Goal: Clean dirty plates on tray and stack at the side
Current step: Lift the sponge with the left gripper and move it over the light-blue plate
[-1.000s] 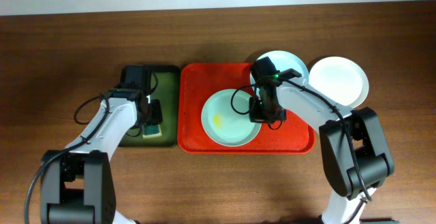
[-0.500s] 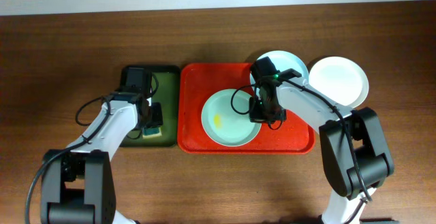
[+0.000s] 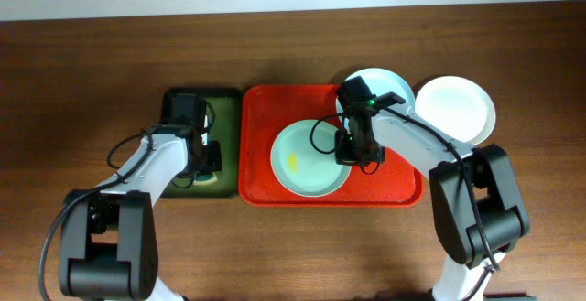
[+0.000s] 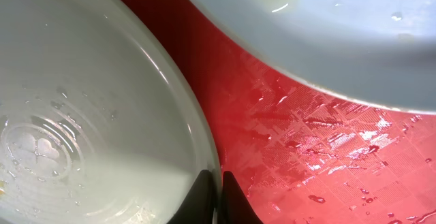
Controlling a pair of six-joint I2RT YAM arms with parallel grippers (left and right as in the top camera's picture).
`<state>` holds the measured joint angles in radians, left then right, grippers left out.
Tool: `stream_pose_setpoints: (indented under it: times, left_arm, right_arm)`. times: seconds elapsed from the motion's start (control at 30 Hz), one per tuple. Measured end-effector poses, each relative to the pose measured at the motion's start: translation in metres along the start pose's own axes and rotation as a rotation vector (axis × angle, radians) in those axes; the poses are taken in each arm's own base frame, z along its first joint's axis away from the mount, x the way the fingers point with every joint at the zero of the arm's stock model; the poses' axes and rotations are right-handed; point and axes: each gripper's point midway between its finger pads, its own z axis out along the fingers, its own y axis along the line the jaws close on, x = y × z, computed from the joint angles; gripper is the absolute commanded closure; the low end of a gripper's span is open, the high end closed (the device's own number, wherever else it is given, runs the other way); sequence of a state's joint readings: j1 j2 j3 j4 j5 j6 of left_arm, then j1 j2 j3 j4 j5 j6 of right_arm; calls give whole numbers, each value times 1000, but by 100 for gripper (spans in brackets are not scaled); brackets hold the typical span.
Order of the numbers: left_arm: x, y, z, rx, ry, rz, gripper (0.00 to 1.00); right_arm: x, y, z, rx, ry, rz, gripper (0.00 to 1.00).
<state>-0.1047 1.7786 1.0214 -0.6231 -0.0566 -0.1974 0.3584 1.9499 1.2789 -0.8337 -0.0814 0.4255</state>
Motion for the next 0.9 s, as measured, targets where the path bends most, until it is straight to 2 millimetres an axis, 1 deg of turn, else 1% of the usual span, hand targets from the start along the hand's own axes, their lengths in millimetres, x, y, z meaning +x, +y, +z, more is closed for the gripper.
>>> stream_pose_setpoints:
  times: [0.03,0.2,0.27,0.33,0.37,0.43,0.47,0.5,0.6,0.9]
  left_arm:
    - [0,0,0,0,0,1,100]
    - [0,0,-2,0,5,2,100]
    - [-10,-2,-9,4,-17,2,100]
    - [-28,-2,-37,18,-117,7,100]
    - [-37,-1,-55,18,-177,5,100]
    - [-57,2,-105,23,-333,-6,100]
    - [-64,3,-123,23,-387,-12,100]
    - [-65,4,-128,22,-403,-14,100]
    - [-62,5,-125,16,-386,-11,100]
    - [-62,5,-125,16,-385,-11,100]
  right_arm:
    - [0,0,0,0,0,0,96]
    - [0,0,0,-1,-1,0,96]
    - [0,0,0,0,0,-1,96]
    - [-1,0,0,-2,-2,-1,96]
    - [-1,1,0,-2,-3,-1,96]
    - [-1,2,0,-8,-4,-4,96]
    - [-1,2,0,-9,-4,-4,96]
    - [-1,3,0,-14,-2,-4,96]
    - [-1,4,0,-21,-1,-5,96]
    - [2,14,0,-77,19,-6,96]
